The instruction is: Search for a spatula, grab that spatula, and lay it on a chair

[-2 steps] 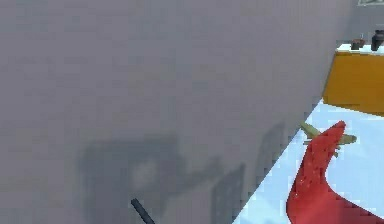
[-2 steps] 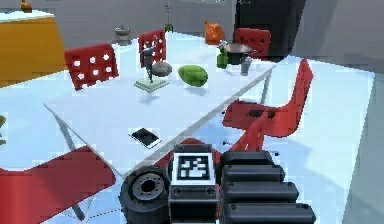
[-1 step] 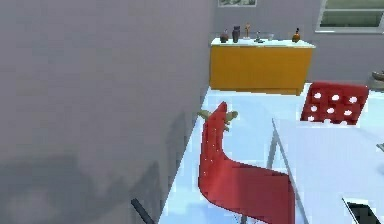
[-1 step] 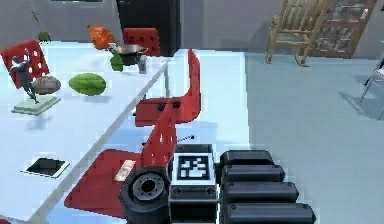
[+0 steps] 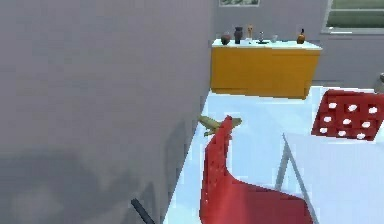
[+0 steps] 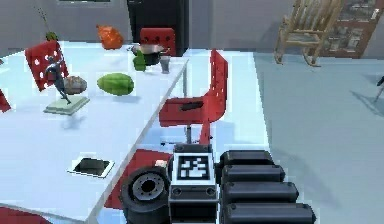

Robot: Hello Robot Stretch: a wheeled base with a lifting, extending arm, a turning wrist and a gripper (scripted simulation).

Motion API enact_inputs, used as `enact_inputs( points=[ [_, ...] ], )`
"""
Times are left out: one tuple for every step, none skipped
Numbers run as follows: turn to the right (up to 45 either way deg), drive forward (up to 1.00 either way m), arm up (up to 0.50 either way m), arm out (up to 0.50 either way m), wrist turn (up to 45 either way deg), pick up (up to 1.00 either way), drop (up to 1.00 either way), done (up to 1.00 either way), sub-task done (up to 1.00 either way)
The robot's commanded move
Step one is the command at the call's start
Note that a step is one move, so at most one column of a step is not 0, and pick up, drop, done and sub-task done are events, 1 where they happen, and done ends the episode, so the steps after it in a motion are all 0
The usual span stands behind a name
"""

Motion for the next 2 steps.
enact_inputs(
  points=[
    [9.0, 0.0, 0.0, 0.0, 0.0, 0.0, 0.0, 0.0, 0.0],
    [3.0, 0.0, 0.0, 0.0, 0.0, 0.0, 0.0, 0.0, 0.0]
  ],
)
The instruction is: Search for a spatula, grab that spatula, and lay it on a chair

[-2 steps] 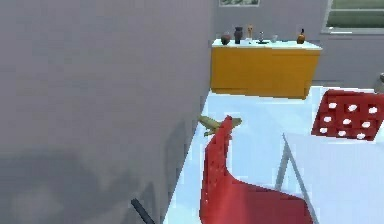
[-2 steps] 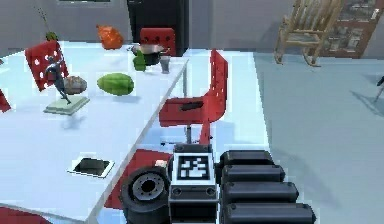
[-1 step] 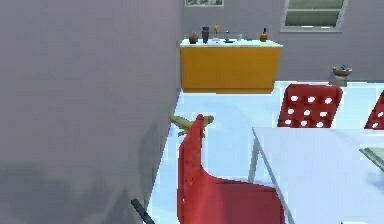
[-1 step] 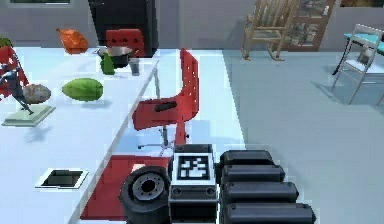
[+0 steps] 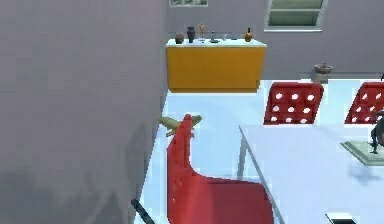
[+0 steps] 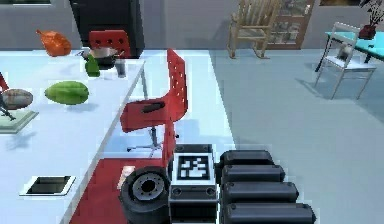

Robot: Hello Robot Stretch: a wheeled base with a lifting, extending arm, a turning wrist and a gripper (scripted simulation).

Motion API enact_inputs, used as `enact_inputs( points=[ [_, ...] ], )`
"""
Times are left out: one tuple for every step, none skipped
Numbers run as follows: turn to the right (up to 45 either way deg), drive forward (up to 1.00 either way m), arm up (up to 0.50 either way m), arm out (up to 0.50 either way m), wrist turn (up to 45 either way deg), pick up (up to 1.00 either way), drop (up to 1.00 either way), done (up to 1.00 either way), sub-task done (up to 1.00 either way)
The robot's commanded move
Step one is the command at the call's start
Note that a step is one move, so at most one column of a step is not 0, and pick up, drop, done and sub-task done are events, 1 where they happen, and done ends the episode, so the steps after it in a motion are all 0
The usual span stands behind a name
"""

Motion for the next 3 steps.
enact_inputs(
  points=[
    [0.0, 0.2, 0.0, 0.0, 0.0, 0.0, 0.0, 0.0, 0.0],
    [24.0, 0.0, 0.0, 0.0, 0.0, 0.0, 0.0, 0.0, 0.0],
    [-21.0, 0.0, 0.0, 0.0, 0.0, 0.0, 0.0, 0.0, 0.0]
  ],
)
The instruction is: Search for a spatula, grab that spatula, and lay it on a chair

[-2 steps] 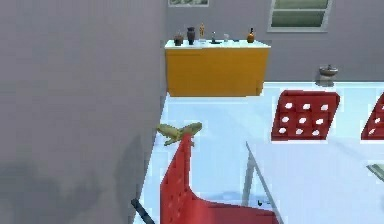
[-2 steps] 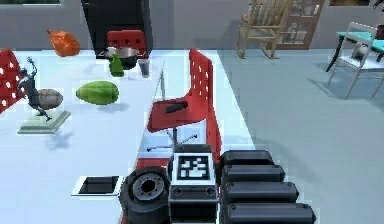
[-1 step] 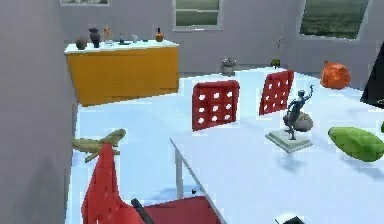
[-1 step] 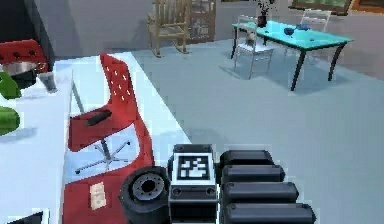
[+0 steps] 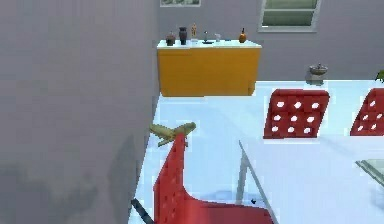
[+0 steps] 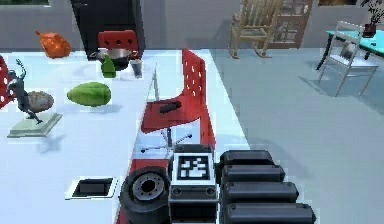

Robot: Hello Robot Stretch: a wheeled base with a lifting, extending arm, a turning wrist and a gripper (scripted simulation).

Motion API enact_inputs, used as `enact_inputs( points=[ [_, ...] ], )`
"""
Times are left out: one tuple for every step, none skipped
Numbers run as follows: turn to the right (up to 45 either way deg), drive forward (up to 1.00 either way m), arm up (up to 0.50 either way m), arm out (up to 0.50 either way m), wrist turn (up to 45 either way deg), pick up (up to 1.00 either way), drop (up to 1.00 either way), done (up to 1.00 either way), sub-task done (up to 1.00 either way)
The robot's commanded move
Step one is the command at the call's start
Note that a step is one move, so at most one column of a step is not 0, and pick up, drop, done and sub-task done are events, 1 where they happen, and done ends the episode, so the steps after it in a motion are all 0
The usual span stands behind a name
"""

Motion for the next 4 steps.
enact_inputs(
  points=[
    [18.0, 0.0, 0.0, 0.0, 0.0, 0.0, 0.0, 0.0, 0.0],
    [-18.0, 0.0, 0.0, 0.0, 0.0, 0.0, 0.0, 0.0, 0.0],
    [18.0, 0.0, 0.0, 0.0, 0.0, 0.0, 0.0, 0.0, 0.0],
    [-39.0, 0.0, 0.0, 0.0, 0.0, 0.0, 0.0, 0.0, 0.0]
  ],
)
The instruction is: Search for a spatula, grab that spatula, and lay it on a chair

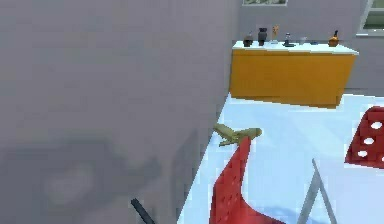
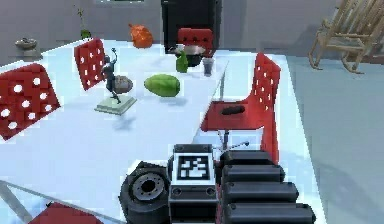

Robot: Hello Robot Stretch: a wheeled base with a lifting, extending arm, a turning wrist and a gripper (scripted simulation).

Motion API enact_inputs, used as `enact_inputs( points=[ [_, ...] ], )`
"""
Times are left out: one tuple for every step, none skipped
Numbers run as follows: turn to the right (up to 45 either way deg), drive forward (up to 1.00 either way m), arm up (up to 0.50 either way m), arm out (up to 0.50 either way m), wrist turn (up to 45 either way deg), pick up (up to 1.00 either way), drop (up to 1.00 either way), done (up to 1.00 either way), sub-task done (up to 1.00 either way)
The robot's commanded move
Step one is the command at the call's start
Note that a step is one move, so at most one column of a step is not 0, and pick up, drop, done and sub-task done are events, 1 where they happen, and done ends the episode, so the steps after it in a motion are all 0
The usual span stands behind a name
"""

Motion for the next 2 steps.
enact_inputs(
  points=[
    [0.0, 0.25, 0.0, 0.0, 0.0, 0.0, 0.0, 0.0, 0.0],
    [45.0, 0.0, 0.0, 0.0, 0.0, 0.0, 0.0, 0.0, 0.0]
  ],
)
